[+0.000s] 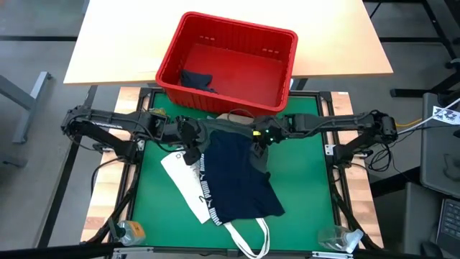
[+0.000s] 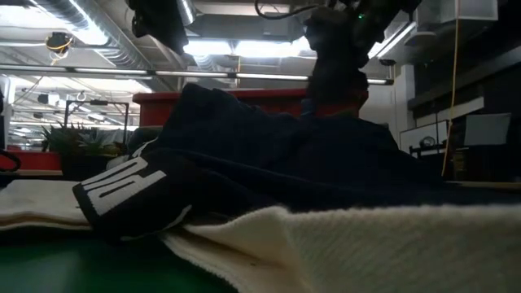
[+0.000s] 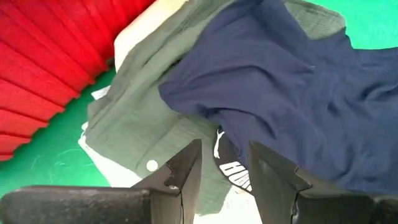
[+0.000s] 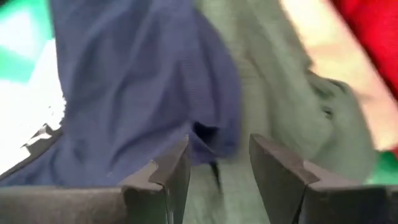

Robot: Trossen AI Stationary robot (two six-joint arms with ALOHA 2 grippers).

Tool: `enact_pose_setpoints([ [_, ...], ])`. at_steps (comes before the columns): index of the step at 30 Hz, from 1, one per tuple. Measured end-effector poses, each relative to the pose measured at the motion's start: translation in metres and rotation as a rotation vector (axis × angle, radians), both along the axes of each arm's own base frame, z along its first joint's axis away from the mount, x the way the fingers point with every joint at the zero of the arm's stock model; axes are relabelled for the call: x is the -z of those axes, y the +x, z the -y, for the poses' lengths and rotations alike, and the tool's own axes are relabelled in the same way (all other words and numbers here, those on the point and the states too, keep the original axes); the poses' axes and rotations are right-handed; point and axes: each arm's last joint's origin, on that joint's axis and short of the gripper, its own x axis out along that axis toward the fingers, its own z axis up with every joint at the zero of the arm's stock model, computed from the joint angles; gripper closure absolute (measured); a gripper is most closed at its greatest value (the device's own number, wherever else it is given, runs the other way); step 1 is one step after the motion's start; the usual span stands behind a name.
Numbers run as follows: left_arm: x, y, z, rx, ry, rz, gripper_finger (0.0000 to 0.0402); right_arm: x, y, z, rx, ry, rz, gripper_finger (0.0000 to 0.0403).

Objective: Fold Laundry from Bin
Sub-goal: Fold the dark blue boxers

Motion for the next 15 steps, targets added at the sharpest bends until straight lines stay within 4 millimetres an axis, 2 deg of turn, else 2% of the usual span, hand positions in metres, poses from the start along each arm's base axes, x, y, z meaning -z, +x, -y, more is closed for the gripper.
enact_pose_setpoints([
  [3, 0.000, 0.000, -0.002, 0.003, -0.021, -0.002, 0.0280, -0.001, 0.002, -0.001, -0.062, 0.013, 0.022, 0.0237],
  [7, 0.000, 0.000, -0.002, 0.011, -0.038, -0.004, 0.0280, -0.002, 0.003, -0.001, -0.061, -0.004, 0.039, 0.0237],
  [15, 0.000, 0.000, -0.002, 0.012, -0.039, -0.004, 0.0280, 0.015, 0.012, -0.002, -0.118, 0.021, -0.021, 0.0237],
])
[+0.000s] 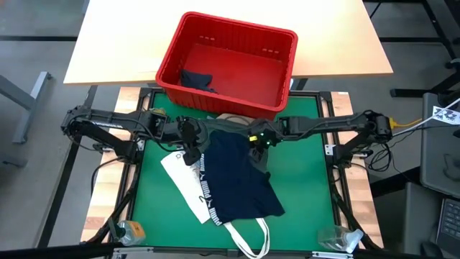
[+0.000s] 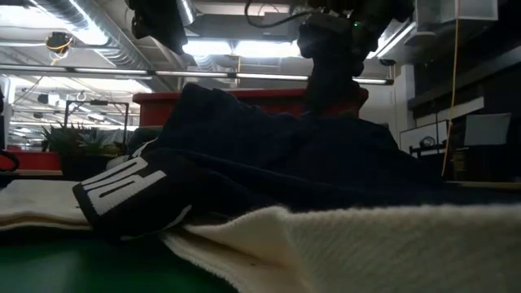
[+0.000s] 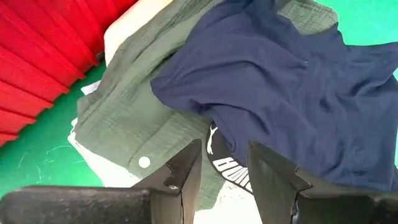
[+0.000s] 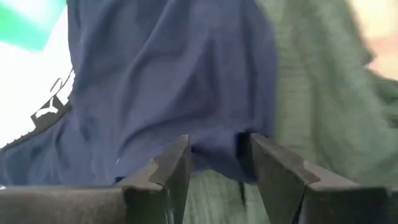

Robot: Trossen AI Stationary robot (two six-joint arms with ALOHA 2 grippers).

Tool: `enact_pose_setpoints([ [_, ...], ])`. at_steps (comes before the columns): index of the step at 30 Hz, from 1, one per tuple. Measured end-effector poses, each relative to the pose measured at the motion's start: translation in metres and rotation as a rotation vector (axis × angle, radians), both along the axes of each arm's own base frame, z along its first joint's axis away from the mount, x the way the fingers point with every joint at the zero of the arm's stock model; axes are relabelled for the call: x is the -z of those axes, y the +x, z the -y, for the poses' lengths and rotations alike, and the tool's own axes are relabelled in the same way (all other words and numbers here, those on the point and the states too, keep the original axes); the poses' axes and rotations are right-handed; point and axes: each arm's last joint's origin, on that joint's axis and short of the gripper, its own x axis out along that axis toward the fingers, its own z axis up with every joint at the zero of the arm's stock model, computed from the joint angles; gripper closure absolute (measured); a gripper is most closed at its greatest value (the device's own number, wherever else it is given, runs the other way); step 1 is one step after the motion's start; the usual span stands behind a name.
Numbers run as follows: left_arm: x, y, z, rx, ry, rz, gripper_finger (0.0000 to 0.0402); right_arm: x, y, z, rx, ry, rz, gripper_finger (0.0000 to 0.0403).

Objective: Fold Laundry from Bin
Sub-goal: Fold the dark blue boxers

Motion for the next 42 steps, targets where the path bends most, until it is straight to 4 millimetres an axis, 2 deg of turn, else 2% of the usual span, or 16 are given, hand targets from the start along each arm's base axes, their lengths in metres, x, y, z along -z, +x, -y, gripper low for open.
enact_pose_setpoints([
  [4, 0.000, 0.000, 0.000, 0.000, 0.000, -0.001, 0.0280, 0.001, 0.001, 0.000, -0.006, -0.004, 0.001, 0.0257],
  [6, 0.000, 0.000, 0.000, 0.000, 0.000, -0.005, 0.0280, 0.001, 0.001, 0.000, -0.006, -0.008, -0.002, 0.0290],
  [9, 0.001, -0.001, 0.000, 0.000, 0.001, -0.011, 0.0280, 0.002, 0.000, 0.000, -0.012, -0.013, -0.011, 0.0364],
  [11, 0.001, -0.001, 0.000, 0.000, 0.001, -0.011, 0.0280, 0.002, -0.001, 0.000, -0.022, -0.014, -0.016, 0.0391],
  [14, 0.001, -0.001, 0.000, 0.000, 0.001, -0.011, 0.0280, -0.007, -0.006, 0.000, -0.027, -0.018, -0.046, 0.0382],
  [17, 0.001, -0.001, 0.000, 0.000, 0.001, -0.011, 0.0280, -0.023, -0.013, -0.002, -0.028, -0.022, -0.065, 0.0394],
  [23, 0.001, -0.001, 0.000, 0.000, 0.001, -0.011, 0.0280, -0.041, -0.028, -0.017, -0.055, -0.026, -0.067, 0.0392],
  [32, 0.001, -0.001, 0.000, 0.000, 0.001, -0.011, 0.0280, -0.033, -0.046, -0.048, -0.026, -0.016, -0.245, 0.0394],
  [38, 0.001, -0.001, 0.000, 0.000, 0.001, -0.010, 0.0280, -0.032, -0.051, -0.068, -0.032, 0.011, -0.259, 0.0397],
  [42, 0.000, -0.001, -0.001, -0.015, 0.025, -0.008, 0.0280, -0.032, -0.052, -0.074, -0.052, 0.011, -0.259, 0.0390],
])
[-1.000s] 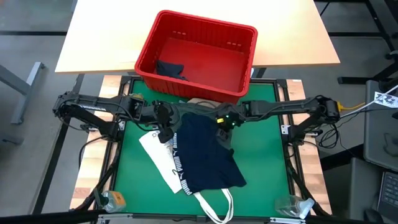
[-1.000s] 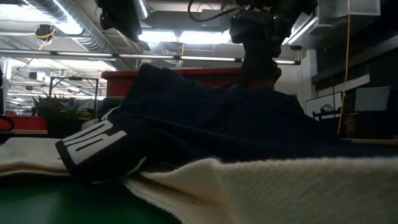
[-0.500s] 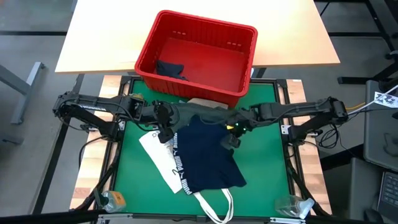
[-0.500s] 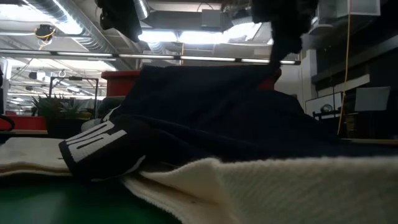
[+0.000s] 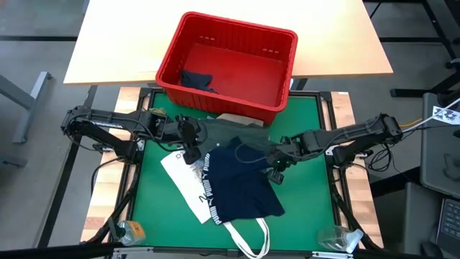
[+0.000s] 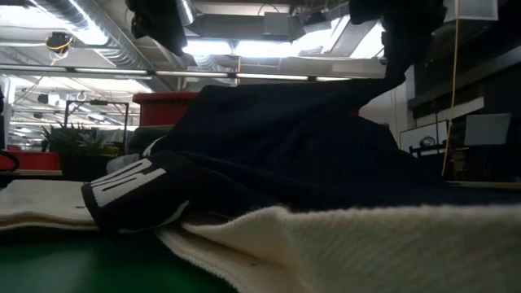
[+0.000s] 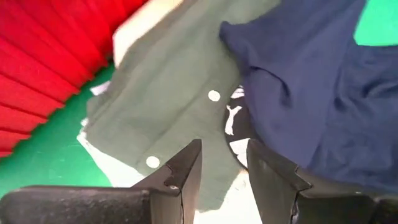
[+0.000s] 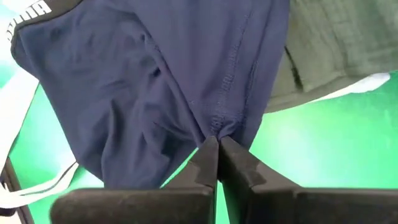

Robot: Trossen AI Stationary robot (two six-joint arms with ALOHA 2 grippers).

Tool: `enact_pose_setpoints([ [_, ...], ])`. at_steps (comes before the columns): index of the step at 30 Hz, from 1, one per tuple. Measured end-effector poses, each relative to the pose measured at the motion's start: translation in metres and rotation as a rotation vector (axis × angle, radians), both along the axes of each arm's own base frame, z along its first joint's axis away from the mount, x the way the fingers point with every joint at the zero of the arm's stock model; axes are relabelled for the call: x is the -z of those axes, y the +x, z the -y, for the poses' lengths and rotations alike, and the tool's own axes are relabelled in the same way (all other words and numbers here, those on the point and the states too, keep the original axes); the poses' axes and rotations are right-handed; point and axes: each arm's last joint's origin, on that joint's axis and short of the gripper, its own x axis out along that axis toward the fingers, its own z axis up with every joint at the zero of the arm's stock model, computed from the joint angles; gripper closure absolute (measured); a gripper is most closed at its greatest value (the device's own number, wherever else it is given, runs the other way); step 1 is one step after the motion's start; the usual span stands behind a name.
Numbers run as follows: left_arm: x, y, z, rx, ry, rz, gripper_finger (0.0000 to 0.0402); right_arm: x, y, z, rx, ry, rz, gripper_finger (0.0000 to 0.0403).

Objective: Fold Laundry from Bin
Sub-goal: Fold the dark blue boxers

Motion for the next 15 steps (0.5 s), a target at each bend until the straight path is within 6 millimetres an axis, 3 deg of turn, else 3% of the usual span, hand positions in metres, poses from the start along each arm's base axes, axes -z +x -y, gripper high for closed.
enact_pose_setpoints([
  [8, -0.0002, -0.0001, -0.0008, -0.017, 0.026, 0.002, 0.0280, 0.0001, -0.0015, -0.0040, 0.003, 0.173, -0.047, 0.0355],
  [15, -0.0002, -0.0001, -0.0008, -0.016, 0.026, 0.002, 0.0280, 0.0001, -0.0015, -0.0041, 0.025, 0.197, -0.054, 0.0277],
])
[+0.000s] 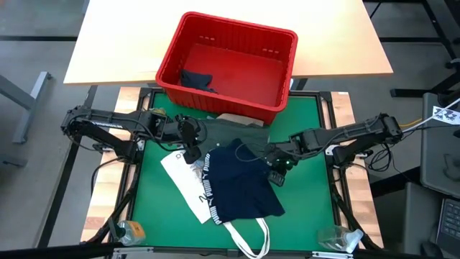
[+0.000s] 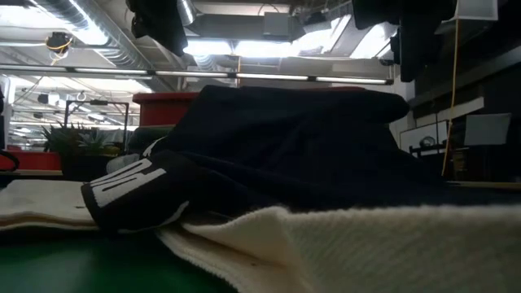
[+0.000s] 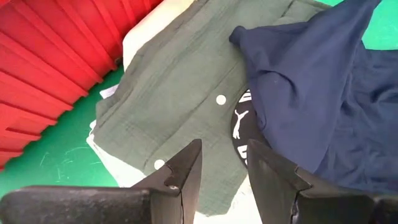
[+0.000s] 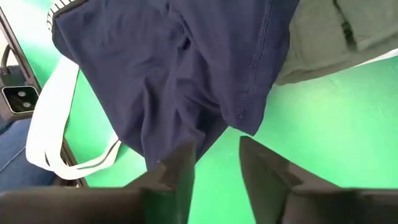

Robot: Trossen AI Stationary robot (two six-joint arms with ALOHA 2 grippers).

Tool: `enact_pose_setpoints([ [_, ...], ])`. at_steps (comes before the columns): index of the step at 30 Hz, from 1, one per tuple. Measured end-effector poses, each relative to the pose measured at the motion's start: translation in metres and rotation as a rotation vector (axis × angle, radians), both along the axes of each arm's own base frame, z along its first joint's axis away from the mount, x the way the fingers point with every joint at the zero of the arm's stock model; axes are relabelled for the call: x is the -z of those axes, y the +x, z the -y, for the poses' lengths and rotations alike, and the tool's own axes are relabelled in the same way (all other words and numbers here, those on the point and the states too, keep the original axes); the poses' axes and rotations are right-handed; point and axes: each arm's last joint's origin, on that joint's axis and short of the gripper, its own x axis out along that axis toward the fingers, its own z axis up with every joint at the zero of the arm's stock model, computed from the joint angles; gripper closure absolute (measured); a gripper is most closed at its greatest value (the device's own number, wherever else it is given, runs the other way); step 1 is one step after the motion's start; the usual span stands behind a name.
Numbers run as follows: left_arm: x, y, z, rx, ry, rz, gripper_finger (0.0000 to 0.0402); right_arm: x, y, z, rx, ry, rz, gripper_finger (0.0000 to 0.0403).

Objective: Fold Laundry from Bin
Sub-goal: Fold the dark blue boxers

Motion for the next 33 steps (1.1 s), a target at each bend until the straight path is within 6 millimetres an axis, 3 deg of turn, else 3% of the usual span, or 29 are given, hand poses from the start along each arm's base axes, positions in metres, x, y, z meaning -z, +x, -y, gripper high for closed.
enact_pose_setpoints([
  [7, 0.000, 0.000, 0.000, 0.000, -0.001, 0.000, 0.0280, -0.014, 0.008, 0.017, -0.020, -0.014, 0.070, 0.0238],
  [13, 0.000, 0.000, 0.000, 0.001, -0.001, 0.000, 0.0280, -0.035, 0.028, 0.044, -0.205, -0.168, 0.338, 0.0237],
  [16, 0.000, 0.000, 0.000, 0.001, -0.001, 0.001, 0.0280, -0.035, 0.041, 0.053, -0.325, -0.250, 0.472, 0.0237],
  [27, 0.000, 0.001, 0.000, 0.001, -0.003, 0.005, 0.0280, 0.011, 0.089, 0.089, -0.456, -0.385, 0.490, 0.0237],
  [33, 0.000, 0.000, 0.000, 0.001, -0.002, 0.004, 0.0280, 0.037, 0.099, 0.109, -0.424, -0.374, 0.409, 0.0237],
])
